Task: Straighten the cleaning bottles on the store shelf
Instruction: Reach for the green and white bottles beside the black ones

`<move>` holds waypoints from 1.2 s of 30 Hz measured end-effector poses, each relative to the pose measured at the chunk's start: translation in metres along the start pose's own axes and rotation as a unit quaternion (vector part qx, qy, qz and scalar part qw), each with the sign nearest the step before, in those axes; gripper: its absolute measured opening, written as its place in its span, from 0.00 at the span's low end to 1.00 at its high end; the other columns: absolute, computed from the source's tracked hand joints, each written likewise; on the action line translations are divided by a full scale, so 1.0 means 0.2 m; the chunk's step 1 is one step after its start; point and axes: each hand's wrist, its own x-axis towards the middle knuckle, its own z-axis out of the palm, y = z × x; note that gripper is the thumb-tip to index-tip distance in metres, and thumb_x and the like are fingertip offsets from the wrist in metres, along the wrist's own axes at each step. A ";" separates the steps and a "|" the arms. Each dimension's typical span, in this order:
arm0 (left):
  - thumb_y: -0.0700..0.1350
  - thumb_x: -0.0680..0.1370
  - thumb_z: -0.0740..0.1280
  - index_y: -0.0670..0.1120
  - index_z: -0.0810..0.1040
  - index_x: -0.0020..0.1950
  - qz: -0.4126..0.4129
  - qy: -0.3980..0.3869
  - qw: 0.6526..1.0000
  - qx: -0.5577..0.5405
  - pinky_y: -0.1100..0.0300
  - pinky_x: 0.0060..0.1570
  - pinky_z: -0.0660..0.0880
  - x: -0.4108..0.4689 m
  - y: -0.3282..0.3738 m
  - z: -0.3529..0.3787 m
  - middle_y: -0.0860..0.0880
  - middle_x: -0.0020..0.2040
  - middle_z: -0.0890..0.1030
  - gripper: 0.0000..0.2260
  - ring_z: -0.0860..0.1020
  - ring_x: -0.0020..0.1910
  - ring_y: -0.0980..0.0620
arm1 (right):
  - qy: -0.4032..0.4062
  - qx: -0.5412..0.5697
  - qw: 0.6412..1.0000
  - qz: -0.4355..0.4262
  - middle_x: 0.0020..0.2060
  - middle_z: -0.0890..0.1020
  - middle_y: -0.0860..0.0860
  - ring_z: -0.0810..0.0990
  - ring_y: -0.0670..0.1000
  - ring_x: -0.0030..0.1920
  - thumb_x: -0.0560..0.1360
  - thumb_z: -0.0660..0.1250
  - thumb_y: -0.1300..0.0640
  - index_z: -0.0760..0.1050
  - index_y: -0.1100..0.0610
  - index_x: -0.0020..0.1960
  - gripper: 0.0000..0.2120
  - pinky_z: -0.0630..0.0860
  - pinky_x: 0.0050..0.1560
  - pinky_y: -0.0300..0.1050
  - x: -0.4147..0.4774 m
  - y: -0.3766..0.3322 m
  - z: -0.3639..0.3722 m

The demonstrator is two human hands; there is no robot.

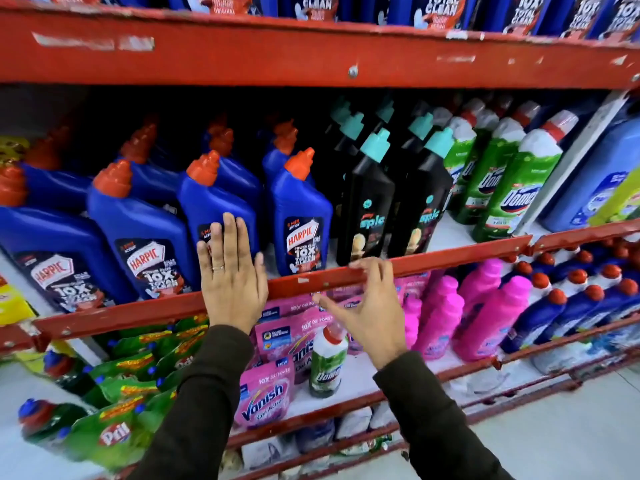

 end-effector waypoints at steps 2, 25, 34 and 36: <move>0.49 0.86 0.54 0.42 0.37 0.84 -0.002 -0.004 1.000 -0.004 0.49 0.82 0.34 0.00 0.00 0.00 0.48 0.83 0.32 0.34 0.33 0.83 0.49 | -0.014 0.001 1.000 0.000 0.66 0.64 0.45 0.76 0.45 0.57 0.67 0.77 0.32 0.70 0.48 0.60 0.32 0.84 0.51 0.45 -0.10 0.04 0.08; 0.48 0.87 0.55 0.38 0.45 0.85 -0.014 -0.002 1.000 0.014 0.50 0.82 0.33 0.00 0.01 -0.02 0.37 0.82 0.55 0.31 0.32 0.82 0.50 | 0.025 0.175 0.972 0.153 0.55 0.82 0.50 0.81 0.51 0.56 0.63 0.83 0.40 0.75 0.52 0.60 0.33 0.80 0.58 0.49 -0.29 0.31 0.12; 0.48 0.88 0.53 0.40 0.41 0.84 -0.002 0.009 1.000 -0.021 0.48 0.82 0.36 -0.01 -0.01 0.00 0.47 0.84 0.35 0.31 0.35 0.83 0.49 | 0.274 0.087 0.958 0.017 0.55 0.85 0.54 0.84 0.53 0.53 0.67 0.83 0.41 0.79 0.58 0.63 0.32 0.82 0.56 0.44 0.21 0.15 -0.56; 0.48 0.87 0.53 0.40 0.41 0.85 0.002 0.013 1.000 -0.024 0.47 0.83 0.37 -0.01 -0.01 0.00 0.47 0.84 0.36 0.31 0.36 0.84 0.48 | 0.324 0.059 0.944 0.017 0.60 0.85 0.54 0.83 0.51 0.57 0.68 0.83 0.42 0.78 0.61 0.69 0.37 0.78 0.58 0.34 0.30 0.15 -0.65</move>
